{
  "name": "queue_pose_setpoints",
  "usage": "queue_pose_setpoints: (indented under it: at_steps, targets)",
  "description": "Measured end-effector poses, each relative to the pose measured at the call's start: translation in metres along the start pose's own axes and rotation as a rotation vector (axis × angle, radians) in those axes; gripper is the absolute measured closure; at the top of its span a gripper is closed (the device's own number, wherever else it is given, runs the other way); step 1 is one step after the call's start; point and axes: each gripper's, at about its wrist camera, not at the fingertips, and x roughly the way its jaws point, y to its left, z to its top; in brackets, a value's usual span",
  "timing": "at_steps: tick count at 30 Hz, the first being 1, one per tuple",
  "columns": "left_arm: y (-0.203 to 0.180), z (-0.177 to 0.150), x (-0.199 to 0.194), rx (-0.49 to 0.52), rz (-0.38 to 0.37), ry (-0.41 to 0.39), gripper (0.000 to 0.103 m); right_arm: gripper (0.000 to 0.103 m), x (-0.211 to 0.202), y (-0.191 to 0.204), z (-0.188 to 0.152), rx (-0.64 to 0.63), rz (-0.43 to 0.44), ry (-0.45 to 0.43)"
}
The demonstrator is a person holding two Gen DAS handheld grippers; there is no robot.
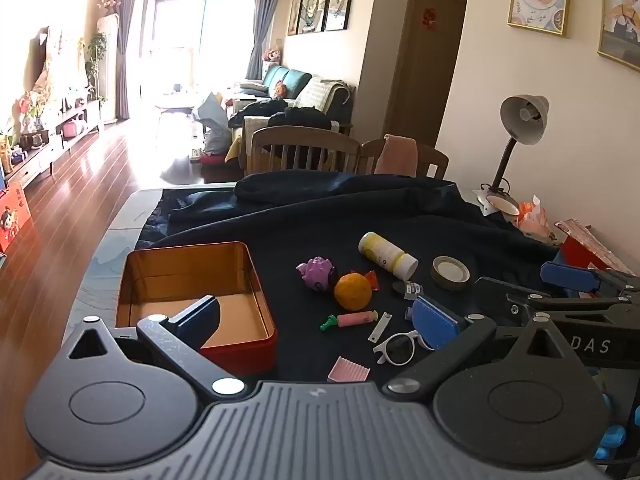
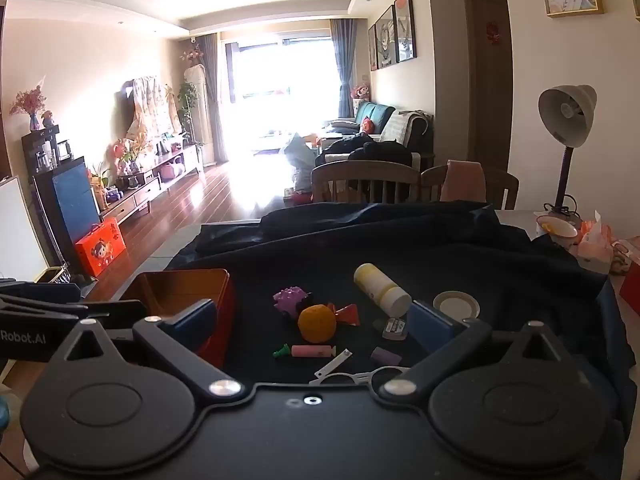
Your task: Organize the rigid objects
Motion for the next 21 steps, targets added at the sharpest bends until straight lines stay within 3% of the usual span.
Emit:
queue_pose_setpoints:
  at_steps: [21]
  targets:
    - [0.015, -0.003, 0.011, -0.052, -0.072, 0.031, 0.000, 0.001, -0.001, 0.007, 0.002, -0.011, -0.029, 0.012]
